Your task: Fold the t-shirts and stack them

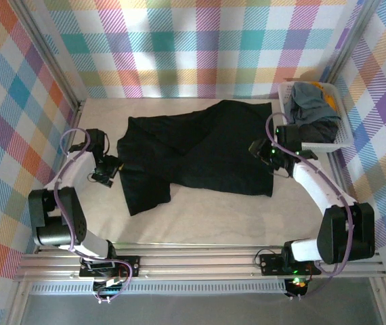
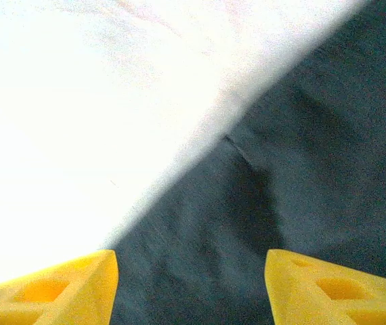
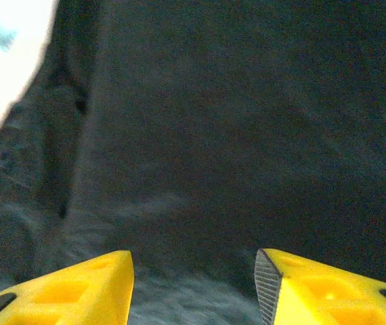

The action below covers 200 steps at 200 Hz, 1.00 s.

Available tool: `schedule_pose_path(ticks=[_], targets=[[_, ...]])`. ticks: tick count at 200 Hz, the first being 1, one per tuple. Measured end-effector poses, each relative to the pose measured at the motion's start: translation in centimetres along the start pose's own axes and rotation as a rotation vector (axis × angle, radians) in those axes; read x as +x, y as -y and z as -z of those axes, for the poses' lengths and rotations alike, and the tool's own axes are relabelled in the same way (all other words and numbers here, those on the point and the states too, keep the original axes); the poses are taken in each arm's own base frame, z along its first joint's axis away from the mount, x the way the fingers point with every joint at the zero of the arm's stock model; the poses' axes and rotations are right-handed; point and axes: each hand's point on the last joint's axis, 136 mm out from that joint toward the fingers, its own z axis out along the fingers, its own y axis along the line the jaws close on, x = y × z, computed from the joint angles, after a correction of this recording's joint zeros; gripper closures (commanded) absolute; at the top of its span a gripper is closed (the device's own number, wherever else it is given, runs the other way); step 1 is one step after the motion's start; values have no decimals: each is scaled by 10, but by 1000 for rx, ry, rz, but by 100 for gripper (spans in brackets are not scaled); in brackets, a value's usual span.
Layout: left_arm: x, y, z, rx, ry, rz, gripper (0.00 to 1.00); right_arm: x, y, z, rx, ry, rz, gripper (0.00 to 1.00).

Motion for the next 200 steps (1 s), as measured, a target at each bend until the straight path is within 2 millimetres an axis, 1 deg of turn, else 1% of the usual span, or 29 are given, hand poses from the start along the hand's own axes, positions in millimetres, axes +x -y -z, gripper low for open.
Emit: schedule_pose_path(ticks=[14,25,45,58,69,84,99,120,141,150,173,186,200], targets=[[-10,4,-17,-14,-25,8,47,15,19,-5,51,-36,-8,45],[-20,14,-27,-17,-33,-9,48,23,31,-7,82,-60,-19,44],[-37,38,-44,16,-21,-57,48,26,42,-8,102,-76,-39,44],[-40,46,-52,37,-22,-80,48,25,48,-8,109,-77,-56,44],[-39,47,-57,40,-33,-96,49,25,51,-9,117,-82,-66,44],[-36,48,-63,44,-48,-120,54,27,59,-11,138,-97,-85,45],[-33,47,-66,41,-56,-132,55,32,67,-11,169,-113,-104,45],[-32,46,-65,56,-39,-144,55,39,81,-10,220,-129,-126,45],[-19,39,-63,58,-47,-159,66,45,91,-11,254,-148,-153,48],[-14,37,-64,51,-52,-176,69,47,95,-13,269,-160,-167,49],[-13,36,-65,51,-51,-178,75,58,109,-17,334,-201,-207,49],[-13,37,-65,53,-51,-179,80,64,116,-12,371,-208,-232,48],[-12,38,-65,62,-55,-179,85,67,119,-7,382,-200,-257,47]])
